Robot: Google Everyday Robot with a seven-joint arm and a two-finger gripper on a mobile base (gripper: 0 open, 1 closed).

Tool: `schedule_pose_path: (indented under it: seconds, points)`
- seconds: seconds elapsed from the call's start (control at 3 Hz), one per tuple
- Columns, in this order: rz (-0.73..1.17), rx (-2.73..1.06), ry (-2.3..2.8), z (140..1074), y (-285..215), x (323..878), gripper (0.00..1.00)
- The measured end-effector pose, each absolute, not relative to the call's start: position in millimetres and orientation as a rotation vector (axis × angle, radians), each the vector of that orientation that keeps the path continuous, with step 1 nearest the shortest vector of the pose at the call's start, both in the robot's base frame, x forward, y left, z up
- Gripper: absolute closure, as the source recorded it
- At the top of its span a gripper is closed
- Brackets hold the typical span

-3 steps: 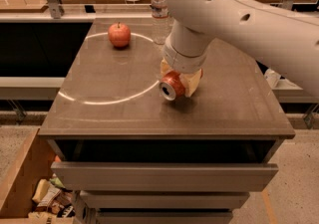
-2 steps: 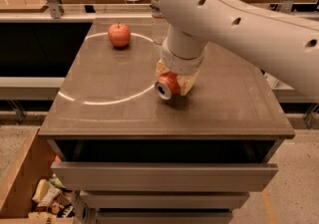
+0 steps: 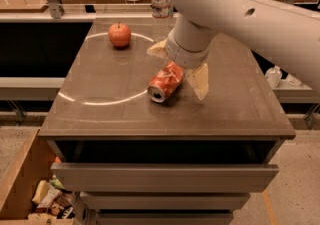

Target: Knock coke can over

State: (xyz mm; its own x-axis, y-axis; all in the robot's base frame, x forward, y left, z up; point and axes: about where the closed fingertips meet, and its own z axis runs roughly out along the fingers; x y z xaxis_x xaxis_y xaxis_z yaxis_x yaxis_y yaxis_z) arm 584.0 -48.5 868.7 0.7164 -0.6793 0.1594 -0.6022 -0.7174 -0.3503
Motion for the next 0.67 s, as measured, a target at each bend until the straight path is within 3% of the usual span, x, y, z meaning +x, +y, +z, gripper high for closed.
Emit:
schedule_pose_path:
  seconds: [0.67]
  points:
    - [-0.426, -2.172, 1.150, 945.1, -64.1, 574.0, 0.00]
